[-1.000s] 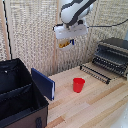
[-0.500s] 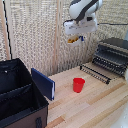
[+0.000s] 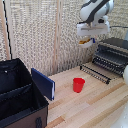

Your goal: Gently stretch your hand towards the oven tray's handle, obtaining a firm grip, and draw it cautiously out of the oven. Transition your grip to the hot dog bowl, gingerly seizing the edge, and elevate it from the surface. Hover the bowl over the tray, delicately lower it, and temper your grip, establishing the bowl's equilibrium.

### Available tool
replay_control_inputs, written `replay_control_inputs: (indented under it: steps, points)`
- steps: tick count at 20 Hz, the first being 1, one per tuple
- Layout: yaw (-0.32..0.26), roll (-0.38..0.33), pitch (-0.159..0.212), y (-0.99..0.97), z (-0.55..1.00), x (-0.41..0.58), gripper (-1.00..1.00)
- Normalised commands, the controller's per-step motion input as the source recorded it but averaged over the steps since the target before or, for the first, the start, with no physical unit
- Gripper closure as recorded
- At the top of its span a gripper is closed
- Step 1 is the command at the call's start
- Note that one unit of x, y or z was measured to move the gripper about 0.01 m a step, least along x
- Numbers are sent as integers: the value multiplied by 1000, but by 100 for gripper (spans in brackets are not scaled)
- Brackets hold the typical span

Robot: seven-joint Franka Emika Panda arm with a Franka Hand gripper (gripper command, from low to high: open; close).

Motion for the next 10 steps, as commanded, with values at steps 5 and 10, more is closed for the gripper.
replay_control_inputs:
  steps: [5,10]
  points:
    - [-133,44,24,-770,-126,-154,100]
    - [-113,49,47,-793,-45,-44,100]
